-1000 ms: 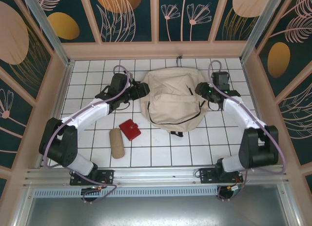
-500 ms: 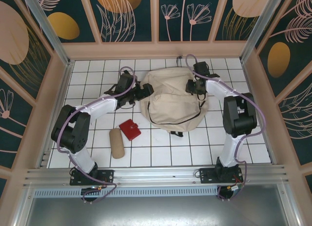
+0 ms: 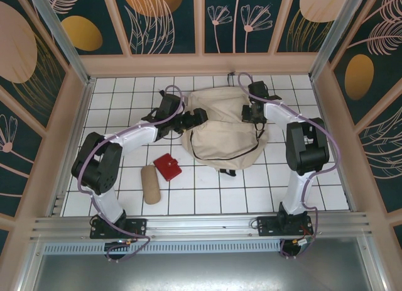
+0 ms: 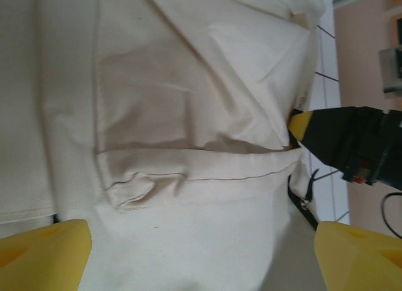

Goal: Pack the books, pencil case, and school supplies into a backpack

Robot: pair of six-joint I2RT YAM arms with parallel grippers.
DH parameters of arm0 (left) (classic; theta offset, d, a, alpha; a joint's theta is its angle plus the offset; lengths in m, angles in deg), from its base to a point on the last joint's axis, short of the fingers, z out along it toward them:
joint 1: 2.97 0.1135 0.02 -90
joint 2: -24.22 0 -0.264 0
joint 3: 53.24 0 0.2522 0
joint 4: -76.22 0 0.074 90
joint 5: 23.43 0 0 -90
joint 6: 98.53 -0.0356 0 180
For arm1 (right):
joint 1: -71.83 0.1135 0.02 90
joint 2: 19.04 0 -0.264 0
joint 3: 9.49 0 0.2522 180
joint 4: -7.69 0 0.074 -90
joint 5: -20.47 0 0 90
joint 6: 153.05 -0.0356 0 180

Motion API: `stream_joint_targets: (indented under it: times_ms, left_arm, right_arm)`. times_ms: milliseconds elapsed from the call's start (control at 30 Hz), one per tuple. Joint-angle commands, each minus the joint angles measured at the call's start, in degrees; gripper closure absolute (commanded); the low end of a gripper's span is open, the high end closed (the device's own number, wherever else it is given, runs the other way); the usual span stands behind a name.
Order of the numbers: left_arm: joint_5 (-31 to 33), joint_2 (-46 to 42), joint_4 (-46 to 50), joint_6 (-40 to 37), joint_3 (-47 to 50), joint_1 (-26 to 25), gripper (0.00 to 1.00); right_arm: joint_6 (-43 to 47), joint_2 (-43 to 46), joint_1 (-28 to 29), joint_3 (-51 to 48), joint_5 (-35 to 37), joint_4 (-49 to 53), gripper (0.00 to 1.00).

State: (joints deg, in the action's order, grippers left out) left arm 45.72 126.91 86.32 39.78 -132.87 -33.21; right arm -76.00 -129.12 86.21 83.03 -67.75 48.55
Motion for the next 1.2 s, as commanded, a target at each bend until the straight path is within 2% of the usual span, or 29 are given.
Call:
stream_joint_targets:
  times_ms: [0,100,200,500,567,767,900,1067,1167]
  left_arm:
    - [-3.6,2.0,-4.7,1.9,-1.9,-0.9,0.08]
    - [-4.4,3.2,-5.9,2.6,-2.3,-1.5,0.08]
    - [-4.4,4.1,-5.9,2.8,-2.7,-2.1,0.08]
    - [-3.0,5.8,-4.9,3.1,-2.2,-2.4,0.08]
    - [-3.1,6.5,-4.6,3.1,-2.4,-2.4,0.08]
    - [-2.4,8.7,-4.2,3.6,-1.5,-2.7,0.10]
    - [-2.3,8.7,-4.8,3.9,-0.2,-2.8,0.11]
    - [3.9,5.5,-1.6,2.3,0.1,-2.7,0.12]
    - [5.2,3.6,-1.8,1.7,0.4,-2.8,0.12]
  right_arm:
    - [-2.3,3.2,0.4,0.2,6.0,1.2,0.91]
    - [-2.4,4.4,0.4,-0.5,5.6,0.4,1.00]
    - [-2.1,5.3,0.7,-1.0,3.0,-0.3,1.00]
    - [-2.1,8.8,2.1,-3.5,2.6,-2.1,1.00]
    - [-1.7,9.4,2.2,-4.5,-0.6,-3.8,1.00]
    - [0.8,9.6,4.5,-6.8,-17.7,-9.8,1.00]
    - [0.7,7.6,6.0,-6.5,-26.7,-12.5,1.00]
    - [-2.6,6.4,7.7,-7.0,-39.5,-18.5,1.00]
    - [-3.8,7.0,8.3,-7.0,-37.0,-17.9,1.00]
